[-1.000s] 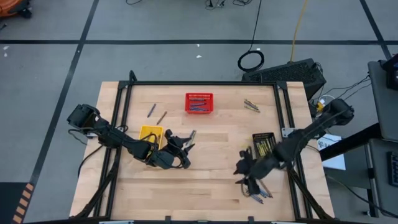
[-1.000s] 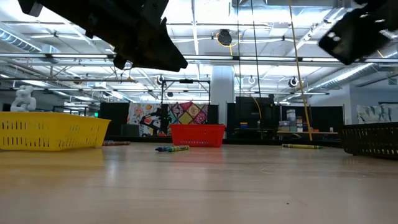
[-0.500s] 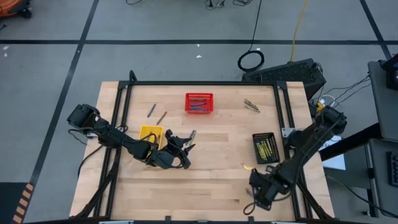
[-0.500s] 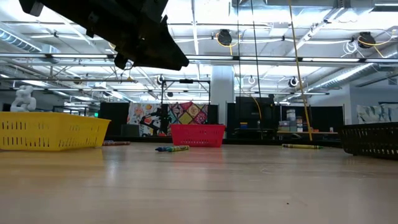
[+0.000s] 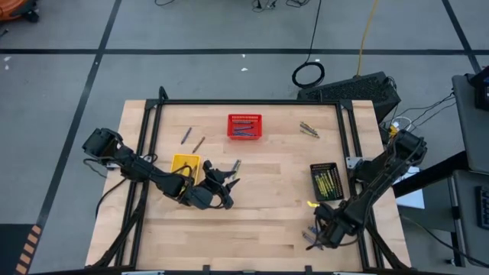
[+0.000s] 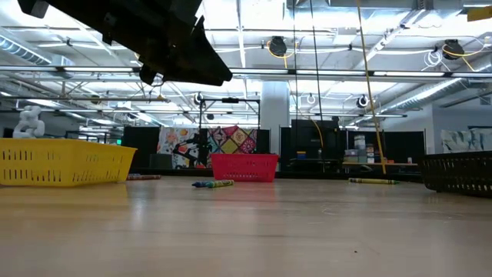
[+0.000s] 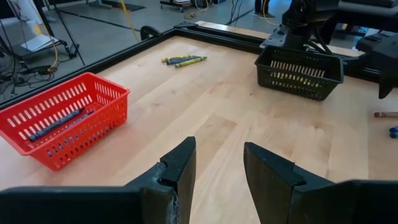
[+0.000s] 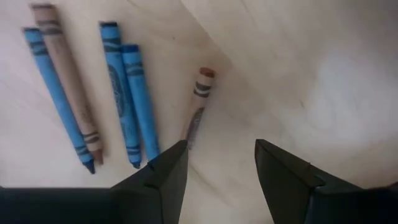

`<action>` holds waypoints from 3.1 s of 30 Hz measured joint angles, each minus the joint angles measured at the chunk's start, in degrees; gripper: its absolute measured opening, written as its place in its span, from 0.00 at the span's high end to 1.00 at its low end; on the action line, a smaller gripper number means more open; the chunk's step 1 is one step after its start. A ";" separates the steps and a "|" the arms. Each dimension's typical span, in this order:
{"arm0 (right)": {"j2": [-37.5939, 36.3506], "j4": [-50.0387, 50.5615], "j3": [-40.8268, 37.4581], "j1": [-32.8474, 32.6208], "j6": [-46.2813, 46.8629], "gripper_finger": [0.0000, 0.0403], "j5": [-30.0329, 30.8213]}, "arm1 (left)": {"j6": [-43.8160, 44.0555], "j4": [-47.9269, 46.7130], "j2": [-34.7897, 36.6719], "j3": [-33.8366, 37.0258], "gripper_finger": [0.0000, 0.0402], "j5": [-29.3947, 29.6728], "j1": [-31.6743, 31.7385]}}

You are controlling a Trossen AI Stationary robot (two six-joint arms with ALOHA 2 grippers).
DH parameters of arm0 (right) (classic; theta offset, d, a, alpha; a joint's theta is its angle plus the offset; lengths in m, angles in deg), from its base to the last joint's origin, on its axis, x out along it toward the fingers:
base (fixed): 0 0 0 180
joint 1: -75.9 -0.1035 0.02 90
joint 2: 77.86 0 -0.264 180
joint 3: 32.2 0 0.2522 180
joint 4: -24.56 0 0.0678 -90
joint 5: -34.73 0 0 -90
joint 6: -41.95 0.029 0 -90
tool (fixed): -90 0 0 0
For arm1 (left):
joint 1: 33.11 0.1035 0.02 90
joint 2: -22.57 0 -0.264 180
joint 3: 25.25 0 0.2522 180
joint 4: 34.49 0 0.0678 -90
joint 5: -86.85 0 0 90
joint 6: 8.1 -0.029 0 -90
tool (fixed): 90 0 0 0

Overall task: Sort crayons
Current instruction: Put the brown crayon into the yellow basket

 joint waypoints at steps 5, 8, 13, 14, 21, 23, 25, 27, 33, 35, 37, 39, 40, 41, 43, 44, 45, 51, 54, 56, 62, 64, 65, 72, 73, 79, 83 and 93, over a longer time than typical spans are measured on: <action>-0.44 -1.93 0.00 0.80 0.76 0.58 0.27 | 0.00 0.00 0.00 0.01 0.65 0.00 0.00; -0.44 -1.89 0.00 1.16 3.09 0.58 2.29 | 0.00 0.00 0.00 0.00 0.65 0.00 0.00; -0.44 -1.61 0.00 1.16 5.74 0.65 4.67 | 0.00 0.00 0.00 0.00 0.65 0.02 0.00; -0.40 -1.64 0.00 1.14 5.84 0.67 4.70 | 0.00 0.02 0.00 0.00 0.65 0.02 0.00; 1.27 -2.60 -0.04 1.14 5.46 0.80 4.68 | -0.02 0.00 0.00 0.00 0.65 0.05 0.00; 1.37 -3.02 -0.04 1.14 4.98 0.82 4.68 | -0.02 0.00 0.00 0.02 0.65 0.05 0.00; 1.35 -3.19 -0.04 1.14 4.85 0.84 4.70 | -0.05 -0.02 0.00 0.01 0.65 0.05 0.00; 1.35 -3.14 -0.04 1.14 4.83 0.85 4.69 | -0.05 -0.02 0.00 0.00 0.65 0.05 0.00; 2.94 -3.53 -0.04 1.14 3.76 0.85 4.72 | -0.05 -0.07 0.00 0.00 0.65 0.07 0.00; 3.94 -4.16 0.04 1.14 2.03 0.85 4.61 | -0.05 -0.09 0.00 0.00 0.65 0.07 0.00; 4.63 -4.15 0.15 1.25 1.17 0.86 4.70 | -0.06 -0.11 0.00 0.00 0.65 0.07 0.00; 4.98 -3.81 0.17 1.51 0.85 0.88 5.33 | -0.07 -0.20 0.00 0.00 0.65 0.09 0.00; 4.98 -3.57 0.15 1.50 0.25 0.90 6.30 | -0.07 -0.20 0.00 0.01 0.65 0.09 0.00; 4.81 -3.34 0.13 1.49 -0.30 0.93 7.32 | -0.07 -0.20 0.00 0.00 0.65 0.09 0.00; 4.08 -2.87 0.04 1.55 -1.68 0.98 9.32 | -0.09 -0.20 0.00 0.00 0.65 0.09 0.00; 3.60 -2.83 -0.06 1.60 -2.16 0.98 10.61 | -0.09 -0.20 0.00 0.00 0.65 0.09 0.00; 2.97 -2.90 -0.15 1.65 -2.93 0.98 13.92 | -0.08 -0.20 0.00 0.00 0.65 0.09 0.00; -2.25 -10.35 -0.18 2.20 -12.27 0.99 30.21 | -0.07 0.37 0.00 0.00 0.65 0.10 0.00; -3.86 -20.24 -0.15 3.01 -28.09 0.99 39.17 | -0.07 0.75 0.00 0.00 0.65 0.11 0.11; -3.95 -29.01 -0.12 3.34 -42.02 0.99 44.15 | -0.20 0.64 0.00 0.00 0.65 0.08 0.19; -3.85 -64.92 -7.97 7.28 -74.04 1.00 46.30 | -10.81 2.39 -0.02 0.00 0.65 -10.15 2.62; -3.74 -81.95 -13.39 9.78 -82.46 1.00 42.97 | -12.53 5.03 -0.02 -0.07 0.65 -11.58 3.74; -3.76 -90.58 -15.86 11.23 -85.64 1.00 40.52 | -12.81 5.98 -0.02 -0.07 0.65 -13.11 4.26; -3.94 -118.52 -19.57 17.83 -102.65 1.00 27.67 | -23.75 20.91 -2.91 -0.07 0.65 -31.63 4.97; -3.90 -118.37 -19.06 18.10 -103.49 1.00 26.90 | -23.96 23.33 -3.71 -0.07 0.65 -33.79 5.09; -3.85 -116.04 -15.86 18.38 -107.92 1.00 30.80 | -21.42 36.24 -9.12 -0.07 0.54 -40.10 5.98; -3.86 -114.46 -15.04 18.58 -108.25 1.00 33.29 | -21.13 41.28 -12.39 -1.43 0.44 -40.52 6.19; -3.87 -108.73 -14.75 18.68 -105.93 1.00 39.09 | -26.35 42.53 -15.28 -7.73 0.41 -36.11 5.64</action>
